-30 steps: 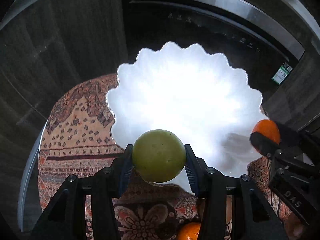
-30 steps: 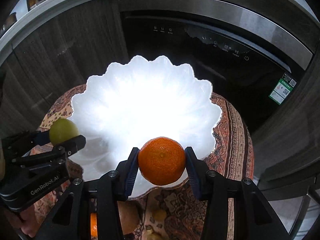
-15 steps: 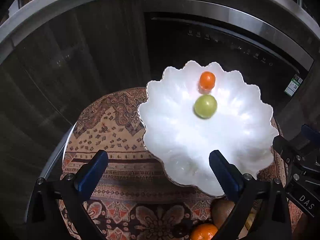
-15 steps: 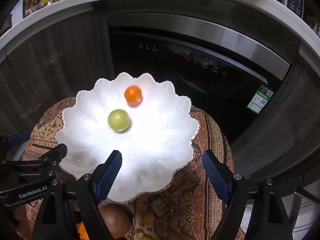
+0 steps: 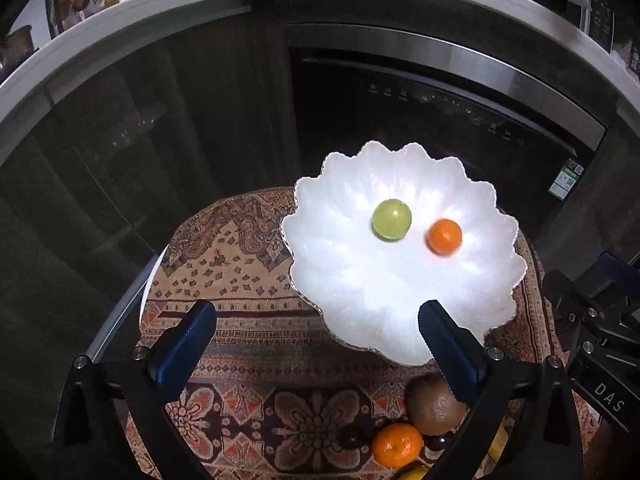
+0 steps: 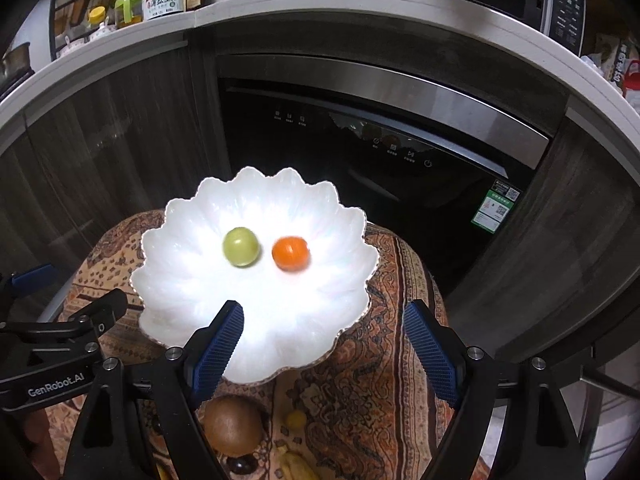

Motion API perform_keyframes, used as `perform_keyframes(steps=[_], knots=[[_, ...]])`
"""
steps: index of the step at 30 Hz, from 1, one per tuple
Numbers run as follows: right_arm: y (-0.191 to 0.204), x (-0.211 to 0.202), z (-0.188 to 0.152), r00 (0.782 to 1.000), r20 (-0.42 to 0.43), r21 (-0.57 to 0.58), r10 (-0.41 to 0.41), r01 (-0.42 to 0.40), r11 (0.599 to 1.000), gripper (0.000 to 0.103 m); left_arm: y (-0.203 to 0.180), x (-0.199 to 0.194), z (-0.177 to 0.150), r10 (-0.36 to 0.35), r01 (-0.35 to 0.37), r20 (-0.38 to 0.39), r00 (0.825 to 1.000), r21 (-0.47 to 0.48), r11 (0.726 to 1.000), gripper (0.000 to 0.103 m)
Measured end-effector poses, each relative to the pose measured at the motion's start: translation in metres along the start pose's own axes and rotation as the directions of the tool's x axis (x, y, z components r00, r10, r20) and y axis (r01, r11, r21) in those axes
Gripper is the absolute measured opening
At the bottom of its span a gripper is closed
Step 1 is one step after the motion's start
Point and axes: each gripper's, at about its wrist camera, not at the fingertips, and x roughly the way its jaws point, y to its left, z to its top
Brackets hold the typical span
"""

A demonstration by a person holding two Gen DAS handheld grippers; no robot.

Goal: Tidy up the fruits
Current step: 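Withdraw both tools from the bowl back toward the remaining fruit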

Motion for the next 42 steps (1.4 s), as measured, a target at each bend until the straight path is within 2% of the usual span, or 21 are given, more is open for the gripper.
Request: perform_keyframes(steps=[12, 19, 31, 42], knots=[[0.002, -0.031, -0.003, 0.999, 0.042, 0.001, 0.006, -0.006, 1.0, 0.083, 0.004, -0.03, -0.013, 0.005, -0.005, 0.025, 1.0, -0.002, 1.0, 0.103], [0.001, -0.043, -0.01, 0.999, 0.054, -0.004, 0.006, -0.006, 1.0, 0.083, 0.004, -0.043, -0.023, 0.021, -0.021, 0.012, 1.0, 0.003, 1.0, 0.103], [0.006, -0.054, -0.033, 0.999, 0.037, -0.01, 0.03, -0.03, 1.0, 0.083, 0.009, -0.055, -0.049, 0.043, -0.043, 0.004, 0.999, -0.013, 0.999, 0.103], [0.01, -0.055, -0.059, 0.999, -0.007, -0.019, 0.046, -0.047, 0.999, 0.083, 0.011, -0.054, -0.081, 0.046, -0.047, -0.039, 0.998, -0.027, 0.999, 0.103]])
